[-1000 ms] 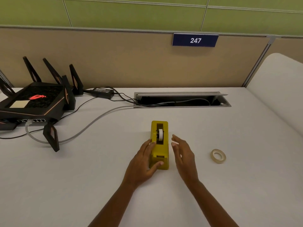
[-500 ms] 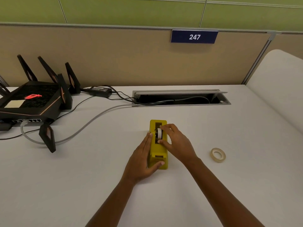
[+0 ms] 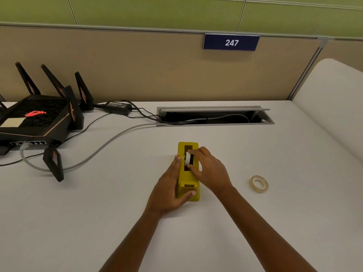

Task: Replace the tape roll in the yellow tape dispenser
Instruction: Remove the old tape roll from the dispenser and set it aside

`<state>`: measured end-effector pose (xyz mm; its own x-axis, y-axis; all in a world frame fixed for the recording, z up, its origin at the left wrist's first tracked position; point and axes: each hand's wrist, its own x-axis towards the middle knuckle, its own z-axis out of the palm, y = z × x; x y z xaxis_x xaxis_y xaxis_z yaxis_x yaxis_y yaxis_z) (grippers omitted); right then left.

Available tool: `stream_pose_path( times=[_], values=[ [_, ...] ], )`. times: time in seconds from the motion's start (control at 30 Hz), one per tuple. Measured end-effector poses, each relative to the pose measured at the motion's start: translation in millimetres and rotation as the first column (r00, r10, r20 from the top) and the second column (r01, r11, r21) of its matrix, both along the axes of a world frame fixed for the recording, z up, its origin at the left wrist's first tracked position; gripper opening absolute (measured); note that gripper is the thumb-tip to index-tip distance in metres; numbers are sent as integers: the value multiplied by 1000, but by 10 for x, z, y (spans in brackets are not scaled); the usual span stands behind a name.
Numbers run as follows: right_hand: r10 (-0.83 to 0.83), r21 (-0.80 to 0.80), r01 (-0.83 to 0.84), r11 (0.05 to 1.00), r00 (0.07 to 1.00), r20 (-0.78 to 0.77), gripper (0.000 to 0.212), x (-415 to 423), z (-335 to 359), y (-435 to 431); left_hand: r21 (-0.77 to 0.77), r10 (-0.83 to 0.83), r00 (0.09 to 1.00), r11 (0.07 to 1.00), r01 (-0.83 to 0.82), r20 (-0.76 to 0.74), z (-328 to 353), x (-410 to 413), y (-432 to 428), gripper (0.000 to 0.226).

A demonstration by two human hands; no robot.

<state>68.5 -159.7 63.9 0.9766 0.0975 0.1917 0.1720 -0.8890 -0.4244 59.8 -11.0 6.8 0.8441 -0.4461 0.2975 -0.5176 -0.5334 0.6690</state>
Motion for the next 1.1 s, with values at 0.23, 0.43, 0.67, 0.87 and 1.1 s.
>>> stream_pose_path(
  times=[0.23,0.43,0.67,0.87,1.1],
  values=[
    [-21,-184,11,983,998,-53,45,114,133,76,-12,2,1000,1000,-2,15,-23,5,9,95],
    [-35,-281,6,960,995,-97,40,210,193,118,-20,6,1000,1000,-6,11,-22,5,0,96],
    [-21,-263,-6,965,995,-97,43,217,179,104,-29,5,1000,1000,-5,8,-7,-15,0,95],
    [-20,-212,4,977,997,-78,41,193,173,84,-25,1,1000,1000,0,16,-11,-11,4,94],
    [-4,-189,-6,982,999,-54,44,180,151,70,-29,2,1000,1000,-1,15,-37,1,4,94]
  ],
)
